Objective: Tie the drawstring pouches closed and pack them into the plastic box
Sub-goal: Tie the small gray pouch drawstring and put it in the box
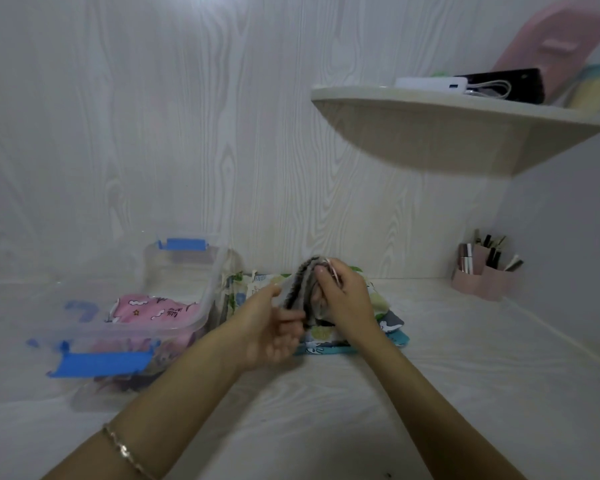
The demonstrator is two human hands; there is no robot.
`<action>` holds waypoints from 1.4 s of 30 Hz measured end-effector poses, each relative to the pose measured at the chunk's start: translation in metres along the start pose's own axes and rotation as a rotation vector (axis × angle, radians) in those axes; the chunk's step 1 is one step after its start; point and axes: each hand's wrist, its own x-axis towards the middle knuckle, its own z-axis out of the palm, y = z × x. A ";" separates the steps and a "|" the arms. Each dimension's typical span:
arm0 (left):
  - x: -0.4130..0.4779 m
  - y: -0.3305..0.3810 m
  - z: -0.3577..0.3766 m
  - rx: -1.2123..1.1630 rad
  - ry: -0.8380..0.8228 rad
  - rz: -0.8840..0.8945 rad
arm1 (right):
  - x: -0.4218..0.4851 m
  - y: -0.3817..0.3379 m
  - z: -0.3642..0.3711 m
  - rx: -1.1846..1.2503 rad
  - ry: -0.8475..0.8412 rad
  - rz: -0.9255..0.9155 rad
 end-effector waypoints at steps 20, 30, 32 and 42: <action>-0.008 -0.006 0.007 -0.430 0.212 0.199 | -0.028 -0.009 -0.061 0.197 -0.241 0.214; -0.027 -0.005 0.019 0.007 0.435 0.831 | -0.021 -0.004 -0.061 1.105 0.036 0.525; -0.030 -0.003 0.017 0.003 0.498 0.883 | -0.019 -0.002 -0.065 1.323 0.144 0.584; -0.045 0.011 0.009 0.008 0.508 1.023 | -0.030 0.050 -0.071 1.244 0.240 0.673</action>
